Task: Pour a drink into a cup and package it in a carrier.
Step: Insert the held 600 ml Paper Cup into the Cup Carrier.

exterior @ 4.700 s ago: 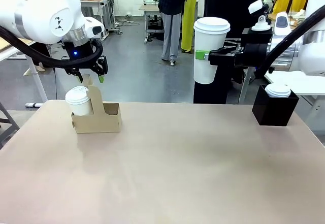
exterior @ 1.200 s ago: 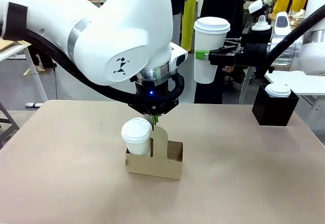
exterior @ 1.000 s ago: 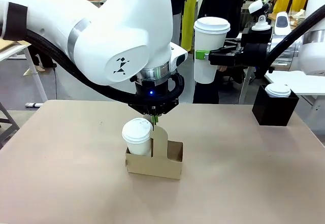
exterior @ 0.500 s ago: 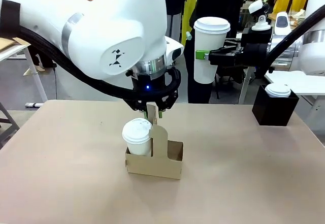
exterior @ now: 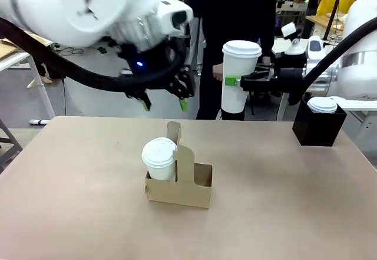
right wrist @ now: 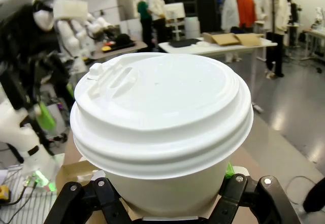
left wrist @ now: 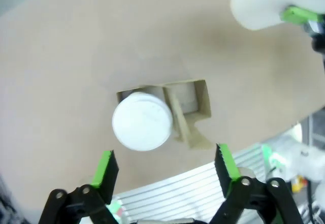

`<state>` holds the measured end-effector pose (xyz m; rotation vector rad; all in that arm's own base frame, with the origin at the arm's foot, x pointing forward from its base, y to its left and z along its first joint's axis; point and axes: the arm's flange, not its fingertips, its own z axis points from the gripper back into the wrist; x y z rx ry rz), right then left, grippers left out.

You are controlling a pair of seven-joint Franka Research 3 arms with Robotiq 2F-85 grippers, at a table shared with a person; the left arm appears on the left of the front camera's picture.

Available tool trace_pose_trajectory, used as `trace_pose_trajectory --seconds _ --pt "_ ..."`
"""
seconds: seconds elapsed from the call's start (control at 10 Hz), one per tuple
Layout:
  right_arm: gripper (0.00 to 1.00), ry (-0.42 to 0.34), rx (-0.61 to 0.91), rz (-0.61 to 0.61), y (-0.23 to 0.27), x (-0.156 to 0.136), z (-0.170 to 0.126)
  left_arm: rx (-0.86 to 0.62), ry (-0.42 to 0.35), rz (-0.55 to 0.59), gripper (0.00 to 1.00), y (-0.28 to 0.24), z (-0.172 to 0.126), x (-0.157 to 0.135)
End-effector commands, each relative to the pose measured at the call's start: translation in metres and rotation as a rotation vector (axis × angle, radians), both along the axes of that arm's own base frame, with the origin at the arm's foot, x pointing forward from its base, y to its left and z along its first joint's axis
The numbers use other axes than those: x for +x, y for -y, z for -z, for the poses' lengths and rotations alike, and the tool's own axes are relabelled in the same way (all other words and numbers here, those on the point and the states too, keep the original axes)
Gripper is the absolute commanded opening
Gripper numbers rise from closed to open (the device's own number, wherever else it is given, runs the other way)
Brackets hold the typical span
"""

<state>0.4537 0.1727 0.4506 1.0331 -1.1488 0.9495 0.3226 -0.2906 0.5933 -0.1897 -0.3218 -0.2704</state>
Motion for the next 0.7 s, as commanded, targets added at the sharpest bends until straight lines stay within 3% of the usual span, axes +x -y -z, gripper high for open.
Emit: trace_pose_trajectory --seconds 0.0,0.1,0.3,0.4,0.5,0.6 --pt "0.80 0.012 0.025 -0.108 0.002 0.002 0.014 -0.009 0.026 0.279 1.00 -0.066 -0.001 -0.003" --pt "0.80 0.011 0.032 -0.158 -0.002 -0.004 0.030 -0.019 0.055 0.399 1.00 -0.092 0.004 0.003" --pt "0.80 -0.018 0.007 -0.188 -0.007 -0.011 0.052 -0.041 0.096 0.511 1.00 -0.119 0.025 0.022" --pt "0.80 -0.020 0.012 -0.174 -0.009 -0.008 0.057 -0.049 0.124 0.508 1.00 -0.132 0.036 0.033" --pt "0.80 -0.032 0.013 -0.165 -0.009 -0.010 0.051 -0.019 0.153 0.418 1.00 -0.135 0.045 0.045" --pt "0.80 -0.032 0.013 -0.165 -0.009 -0.010 0.051 0.004 0.102 0.486 1.00 -0.129 0.022 0.026"
